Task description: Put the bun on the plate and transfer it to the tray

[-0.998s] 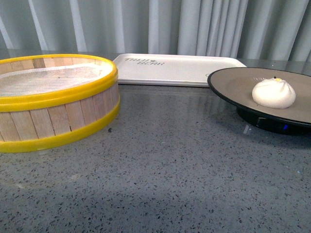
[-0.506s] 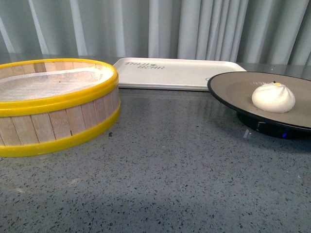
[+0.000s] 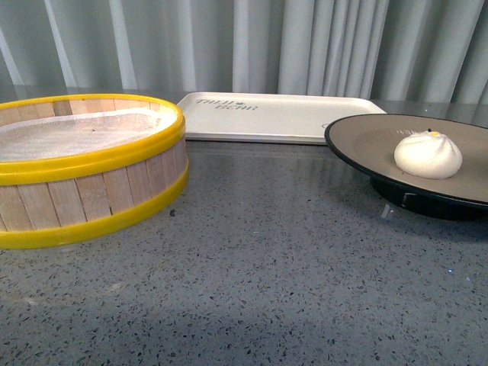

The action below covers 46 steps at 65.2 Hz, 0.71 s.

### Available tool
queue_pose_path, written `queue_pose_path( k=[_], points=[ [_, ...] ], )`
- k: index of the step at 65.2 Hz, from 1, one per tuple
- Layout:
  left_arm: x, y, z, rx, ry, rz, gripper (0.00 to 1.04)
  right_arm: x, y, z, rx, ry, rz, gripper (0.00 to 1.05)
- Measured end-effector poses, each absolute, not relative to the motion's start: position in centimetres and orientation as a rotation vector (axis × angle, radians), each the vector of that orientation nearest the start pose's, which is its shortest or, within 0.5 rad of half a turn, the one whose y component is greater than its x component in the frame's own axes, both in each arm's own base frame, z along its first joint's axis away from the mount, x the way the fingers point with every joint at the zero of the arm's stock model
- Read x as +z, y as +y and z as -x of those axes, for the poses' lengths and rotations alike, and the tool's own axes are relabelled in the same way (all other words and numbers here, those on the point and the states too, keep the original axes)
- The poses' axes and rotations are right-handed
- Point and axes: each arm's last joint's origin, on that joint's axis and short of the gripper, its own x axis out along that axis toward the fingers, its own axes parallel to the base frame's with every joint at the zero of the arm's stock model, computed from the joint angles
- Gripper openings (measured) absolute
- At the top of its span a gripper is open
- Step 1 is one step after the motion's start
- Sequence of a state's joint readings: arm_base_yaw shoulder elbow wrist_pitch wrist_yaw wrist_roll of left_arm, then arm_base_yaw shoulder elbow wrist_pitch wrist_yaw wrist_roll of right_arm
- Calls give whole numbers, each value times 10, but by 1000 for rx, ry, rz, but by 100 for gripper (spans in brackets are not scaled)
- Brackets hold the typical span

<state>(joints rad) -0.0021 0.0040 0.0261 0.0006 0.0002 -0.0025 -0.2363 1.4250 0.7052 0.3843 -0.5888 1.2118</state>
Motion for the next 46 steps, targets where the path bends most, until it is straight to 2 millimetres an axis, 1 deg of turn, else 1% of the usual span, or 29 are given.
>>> queue_pose_path(
  k=[6,10,15,17,21,25,26,30,31,36,38,41,46],
  points=[
    [172,0,-96,-2,-23,3,98,221,-37,-284,156,502,-1310,96],
    [172,0,-96,-2,-23,3,98,222,-31,-282,177,516,-1309,95],
    [172,0,-96,-2,-23,3,98,221,-26,-278,183,528,-1307,82],
    [172,0,-96,-2,-23,3,98,221,-26,-277,180,528,-1307,79],
    [172,0,-96,-2,-23,3,98,221,-26,-275,172,523,-1307,68],
    [172,0,-96,-2,-23,3,98,223,-28,-272,162,513,-1305,54],
    [172,0,-96,-2,-23,3,98,224,-28,-271,160,510,-1305,49],
    [172,0,-96,-2,-23,3,98,224,-28,-269,158,506,-1303,35],
    [172,0,-96,-2,-23,3,98,225,-28,-267,158,505,-1302,30],
    [172,0,-96,-2,-23,3,98,226,-27,-264,162,500,-1301,12],
    [172,0,-96,-2,-23,3,98,228,-27,-263,165,494,-1293,8],
    [172,0,-96,-2,-23,3,98,226,-26,-261,156,493,-1283,4],
    [172,0,-96,-2,-23,3,98,225,-25,-259,162,502,-1291,3]
  ],
)
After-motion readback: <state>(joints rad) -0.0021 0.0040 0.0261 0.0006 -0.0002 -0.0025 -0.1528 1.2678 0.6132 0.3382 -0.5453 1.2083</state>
